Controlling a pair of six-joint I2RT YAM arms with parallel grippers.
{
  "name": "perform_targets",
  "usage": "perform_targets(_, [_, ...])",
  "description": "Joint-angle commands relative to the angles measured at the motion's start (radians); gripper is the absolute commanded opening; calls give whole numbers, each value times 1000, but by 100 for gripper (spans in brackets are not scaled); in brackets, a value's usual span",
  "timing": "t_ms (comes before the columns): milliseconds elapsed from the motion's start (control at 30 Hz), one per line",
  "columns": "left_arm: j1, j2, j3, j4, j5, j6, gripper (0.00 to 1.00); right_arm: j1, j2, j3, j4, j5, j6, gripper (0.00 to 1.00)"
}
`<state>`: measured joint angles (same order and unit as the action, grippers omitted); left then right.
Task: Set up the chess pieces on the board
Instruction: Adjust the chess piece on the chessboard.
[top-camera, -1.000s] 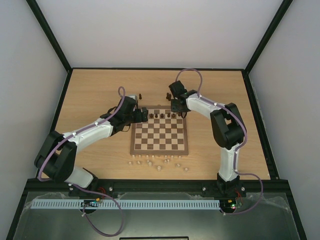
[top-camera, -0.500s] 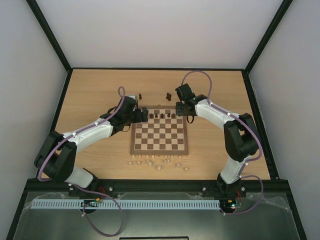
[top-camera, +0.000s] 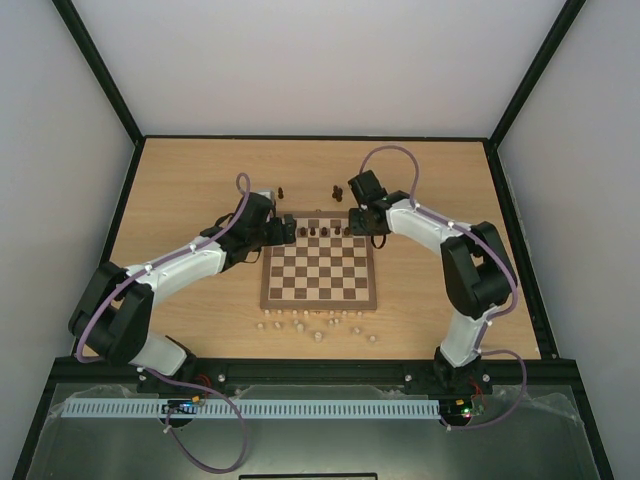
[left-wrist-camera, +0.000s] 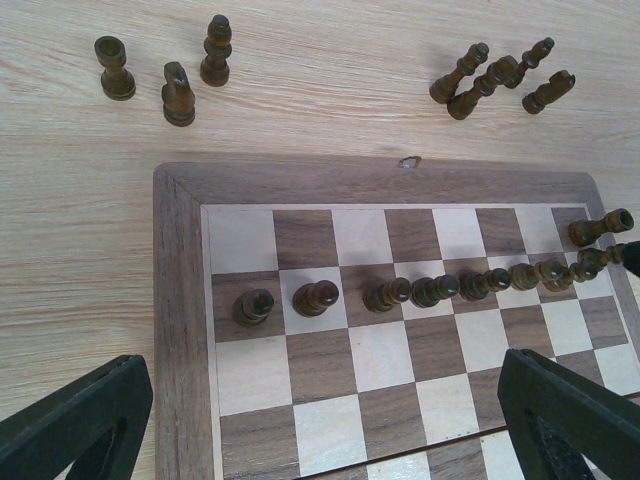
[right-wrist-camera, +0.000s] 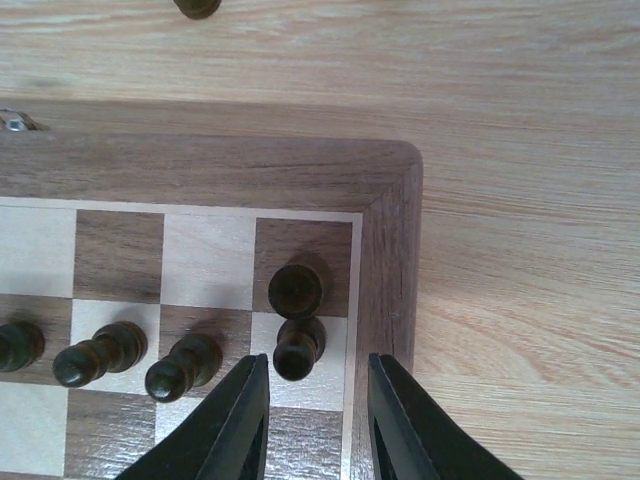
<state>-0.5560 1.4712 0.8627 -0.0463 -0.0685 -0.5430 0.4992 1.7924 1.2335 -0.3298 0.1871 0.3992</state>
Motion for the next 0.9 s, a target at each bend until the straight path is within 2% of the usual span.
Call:
perform_targets(0, [2,-26,-14,6,-6,0,98,12,38,31,-17,-7,-10,28])
perform_targets(867, [2,-25,-16,8,-4,3,97,13,97,75,-18,0,-8,18])
